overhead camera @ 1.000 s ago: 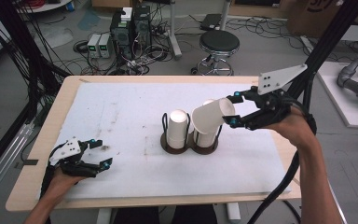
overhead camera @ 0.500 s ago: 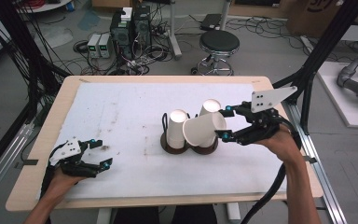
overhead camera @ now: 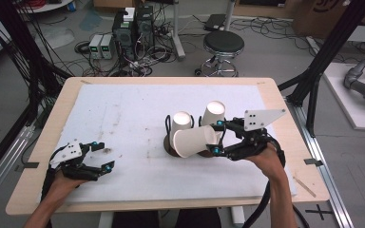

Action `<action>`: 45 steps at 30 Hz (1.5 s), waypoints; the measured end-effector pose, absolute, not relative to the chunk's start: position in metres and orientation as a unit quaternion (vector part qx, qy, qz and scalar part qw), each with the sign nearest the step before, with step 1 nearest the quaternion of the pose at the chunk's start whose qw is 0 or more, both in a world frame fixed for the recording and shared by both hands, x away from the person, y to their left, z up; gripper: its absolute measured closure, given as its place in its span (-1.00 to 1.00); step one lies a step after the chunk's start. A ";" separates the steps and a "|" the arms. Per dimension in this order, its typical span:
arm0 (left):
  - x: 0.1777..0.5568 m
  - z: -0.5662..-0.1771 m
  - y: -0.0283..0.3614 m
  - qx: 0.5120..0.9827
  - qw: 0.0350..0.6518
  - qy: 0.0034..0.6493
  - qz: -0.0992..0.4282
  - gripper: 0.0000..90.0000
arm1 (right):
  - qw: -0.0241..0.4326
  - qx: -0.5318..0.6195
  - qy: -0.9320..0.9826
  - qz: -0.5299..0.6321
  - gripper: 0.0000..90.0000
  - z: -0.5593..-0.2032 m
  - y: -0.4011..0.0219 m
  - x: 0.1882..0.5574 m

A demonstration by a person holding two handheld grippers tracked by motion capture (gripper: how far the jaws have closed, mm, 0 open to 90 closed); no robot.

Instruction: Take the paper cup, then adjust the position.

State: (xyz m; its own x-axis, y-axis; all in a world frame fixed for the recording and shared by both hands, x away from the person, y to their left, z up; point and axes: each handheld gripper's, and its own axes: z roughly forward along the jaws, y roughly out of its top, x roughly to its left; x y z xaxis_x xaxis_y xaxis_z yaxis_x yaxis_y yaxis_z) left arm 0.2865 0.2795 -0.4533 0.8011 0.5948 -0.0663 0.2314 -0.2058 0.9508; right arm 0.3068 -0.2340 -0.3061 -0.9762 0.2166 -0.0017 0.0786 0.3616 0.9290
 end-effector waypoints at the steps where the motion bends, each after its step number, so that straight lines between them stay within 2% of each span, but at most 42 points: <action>1: 0.287 -0.453 0.280 0.760 0.569 0.272 0.160 -0.68 | 0.061 0.090 0.821 0.560 -0.17 -0.309 -0.234 0.307; 18: 0.286 -0.453 0.279 0.761 0.567 0.269 0.164 -0.68 | 0.053 0.092 0.812 0.574 -0.17 -0.333 -0.233 0.306; 45: 0.288 -0.451 0.281 0.753 0.580 0.270 0.152 -0.68 | 0.046 0.089 0.806 0.584 -0.17 -0.337 -0.233 0.306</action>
